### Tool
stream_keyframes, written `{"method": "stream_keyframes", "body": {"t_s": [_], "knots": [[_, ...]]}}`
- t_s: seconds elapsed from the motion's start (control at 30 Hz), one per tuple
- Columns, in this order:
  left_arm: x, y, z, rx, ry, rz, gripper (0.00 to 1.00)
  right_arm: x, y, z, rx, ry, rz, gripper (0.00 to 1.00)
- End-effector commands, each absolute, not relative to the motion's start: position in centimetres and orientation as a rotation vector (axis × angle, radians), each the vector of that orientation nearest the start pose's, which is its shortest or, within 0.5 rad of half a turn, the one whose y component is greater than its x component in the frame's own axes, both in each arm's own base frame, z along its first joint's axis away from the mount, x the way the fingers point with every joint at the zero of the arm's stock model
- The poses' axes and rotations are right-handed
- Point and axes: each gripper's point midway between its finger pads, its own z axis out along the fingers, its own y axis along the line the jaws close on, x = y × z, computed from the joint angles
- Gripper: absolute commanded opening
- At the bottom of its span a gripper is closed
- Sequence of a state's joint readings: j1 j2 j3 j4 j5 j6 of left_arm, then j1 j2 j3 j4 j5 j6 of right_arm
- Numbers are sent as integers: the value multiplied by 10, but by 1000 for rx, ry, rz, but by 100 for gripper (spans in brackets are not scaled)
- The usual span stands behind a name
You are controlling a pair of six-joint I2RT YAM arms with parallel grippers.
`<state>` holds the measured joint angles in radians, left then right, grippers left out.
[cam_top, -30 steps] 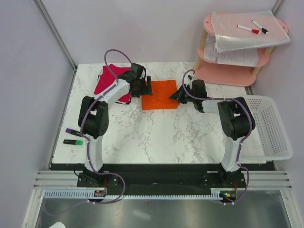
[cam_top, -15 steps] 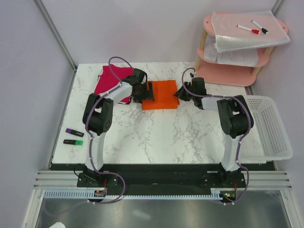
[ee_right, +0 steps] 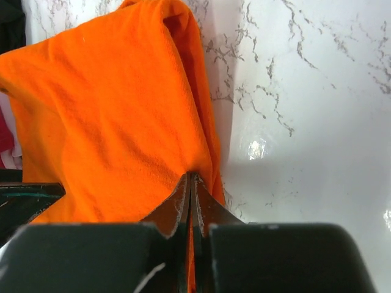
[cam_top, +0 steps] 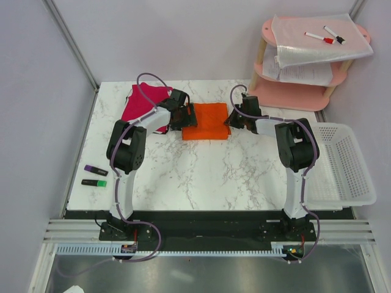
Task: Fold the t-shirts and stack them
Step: Smooth out wrinkles on the folded tshirt
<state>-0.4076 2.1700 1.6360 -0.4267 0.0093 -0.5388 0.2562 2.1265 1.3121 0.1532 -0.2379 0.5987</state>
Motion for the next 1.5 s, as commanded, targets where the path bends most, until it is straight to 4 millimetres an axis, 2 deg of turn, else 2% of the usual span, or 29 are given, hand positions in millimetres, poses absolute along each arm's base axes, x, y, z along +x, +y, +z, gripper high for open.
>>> {"method": "stream_keyframes", "body": {"t_s": [0.0, 0.07, 0.17, 0.23, 0.3, 0.33, 0.4, 0.43, 0.63, 0.7, 0.73, 0.77, 0.83, 0.87, 0.9, 0.93, 0.97, 1.0, 1.03, 1.07, 1.1, 1.13, 1.17, 1.2, 1.23, 1.3, 1.33, 1.47], "knots": [[478, -225, 19, -231, 2581, -355, 86, 493, 176, -2, 280, 2419, 537, 4], [478, -223, 17, -242, 2583, -348, 86, 491, 167, -5, 296, 2435, 482, 4], [478, -217, 16, -257, 2573, -303, 86, 489, 168, -8, 279, 2448, 475, 4], [478, -220, 12, -238, 2584, -323, 86, 490, 171, -7, 272, 2446, 497, 4], [483, -229, 11, -210, 2588, -361, 86, 490, 175, -9, 268, 2452, 525, 4], [479, -236, 1, -197, 2622, -408, 86, 491, 176, -9, 272, 2454, 532, 4], [481, -245, -2, -202, 2629, -451, 86, 489, 179, -10, 263, 2459, 551, 4], [477, -252, -11, -191, 2657, -489, 86, 489, 180, -11, 262, 2460, 554, 4], [471, -301, -11, -63, 2674, -641, 83, 491, 188, -2, 210, 2444, 587, 4], [470, -312, -8, -26, 2669, -679, 70, 490, 193, -2, 188, 2447, 600, 4], [470, -314, -6, -21, 2666, -694, 59, 489, 195, -1, 180, 2447, 605, 4], [471, -316, -3, -1, 2657, -701, 34, 488, 197, 1, 166, 2445, 610, 4], [471, -314, 1, 12, 2656, -692, 9, 487, 200, 6, 151, 2437, 621, 6], [472, -313, 8, 26, 2643, -681, 2, 487, 201, 8, 140, 2428, 626, 7], [474, -310, 11, 29, 2636, -662, 2, 481, 199, 6, 142, 2435, 626, 12], [475, -308, 17, 36, 2625, -652, 2, 479, 198, 16, 142, 2416, 624, 16], [477, -306, 30, 61, 2602, -643, 2, 486, 198, 28, 131, 2355, 633, 19], [479, -303, 37, 70, 2588, -624, 2, 479, 194, 26, 142, 2354, 623, 25], [484, -301, 47, 79, 2568, -613, 2, 481, 191, 46, 145, 2301, 611, 34], [483, -298, 53, 106, 2565, -597, 2, 482, 189, 56, 149, 2262, 611, 45], [486, -297, 67, 119, 2540, -593, 2, 473, 187, 56, 163, 2259, 613, 54], [490, -294, 78, 137, 2513, -585, 2, 475, 188, 81, 155, 2187, 632, 61], [490, -292, 84, 145, 2513, -580, 2, 472, 186, 85, 160, 2175, 630, 72], [492, -289, 95, 148, 2494, -567, 2, 466, 182, 93, 178, 2158, 630, 73], [499, -289, 111, 173, 2457, -561, 2, 465, 180, 96, 183, 2147, 620, 80], [500, -282, 122, 189, 2457, -526, 2, 458, 175, 95, 200, 2148, 602, 86], [506, -281, 138, 208, 2424, -520, 2, 456, 174, 98, 204, 2140, 603, 87], [508, -271, 163, 236, 2389, -506, 2, 450, 171, 85, 234, 2165, 596, 88]]}}
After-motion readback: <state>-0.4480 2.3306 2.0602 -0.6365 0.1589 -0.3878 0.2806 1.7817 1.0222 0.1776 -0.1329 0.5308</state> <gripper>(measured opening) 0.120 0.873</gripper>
